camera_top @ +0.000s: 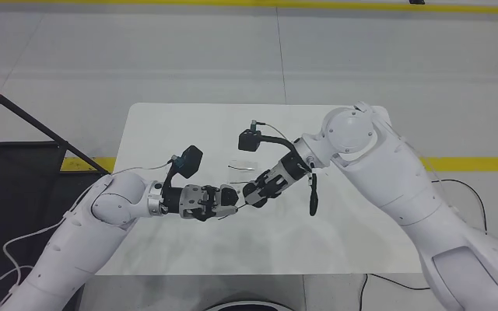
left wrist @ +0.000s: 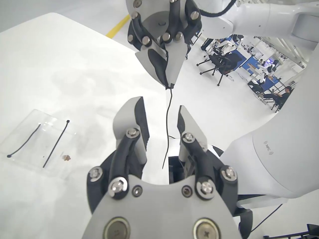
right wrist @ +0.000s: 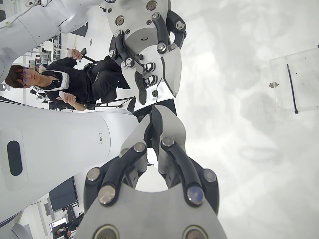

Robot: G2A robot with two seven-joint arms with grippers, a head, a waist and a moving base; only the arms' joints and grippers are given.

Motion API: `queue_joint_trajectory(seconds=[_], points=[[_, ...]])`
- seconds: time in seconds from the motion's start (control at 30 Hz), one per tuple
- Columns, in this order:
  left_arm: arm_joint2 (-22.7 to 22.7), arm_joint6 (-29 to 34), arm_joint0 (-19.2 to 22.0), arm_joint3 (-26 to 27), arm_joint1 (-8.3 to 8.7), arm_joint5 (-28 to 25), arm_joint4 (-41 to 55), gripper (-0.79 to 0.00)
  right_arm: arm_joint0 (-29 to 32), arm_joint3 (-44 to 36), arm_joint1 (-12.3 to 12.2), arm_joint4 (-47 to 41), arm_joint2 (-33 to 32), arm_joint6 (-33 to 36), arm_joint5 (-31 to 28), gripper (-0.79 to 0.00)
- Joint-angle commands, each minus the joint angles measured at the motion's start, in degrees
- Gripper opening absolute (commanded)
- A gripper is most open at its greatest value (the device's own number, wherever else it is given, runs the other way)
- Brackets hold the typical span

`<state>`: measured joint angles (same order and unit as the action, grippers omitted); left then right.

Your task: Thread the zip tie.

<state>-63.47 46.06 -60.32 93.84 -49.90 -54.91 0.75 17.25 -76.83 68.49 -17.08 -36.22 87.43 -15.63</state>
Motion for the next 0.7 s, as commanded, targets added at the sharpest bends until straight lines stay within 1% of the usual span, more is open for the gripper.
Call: queue_joint_trajectory(seconds=[0.0,0.2,0.43,0.67], points=[[0.2,-0.5,0.1,-0.2,-0.07,-0.1,-0.3,-0.471,-0.2,0.2,0.2,-0.1,0.2,0.0,0.0,-0.785],[0.9,-1.3,0.5,-0.6,-0.2,-0.6,-0.6,-0.486,-0.7,1.0,0.7,-0.1,0.6,0.0,0.1,-0.785],[1.6,-1.6,0.9,-1.0,-0.26,-1.5,-0.1,-0.526,-1.1,1.7,1.2,-0.1,1.0,0.1,0.2,-0.785],[2.1,-1.3,1.2,-1.3,-0.2,-1.7,0.2,-0.653,-1.4,2.6,1.6,-0.3,1.1,0.1,0.1,-0.785]])
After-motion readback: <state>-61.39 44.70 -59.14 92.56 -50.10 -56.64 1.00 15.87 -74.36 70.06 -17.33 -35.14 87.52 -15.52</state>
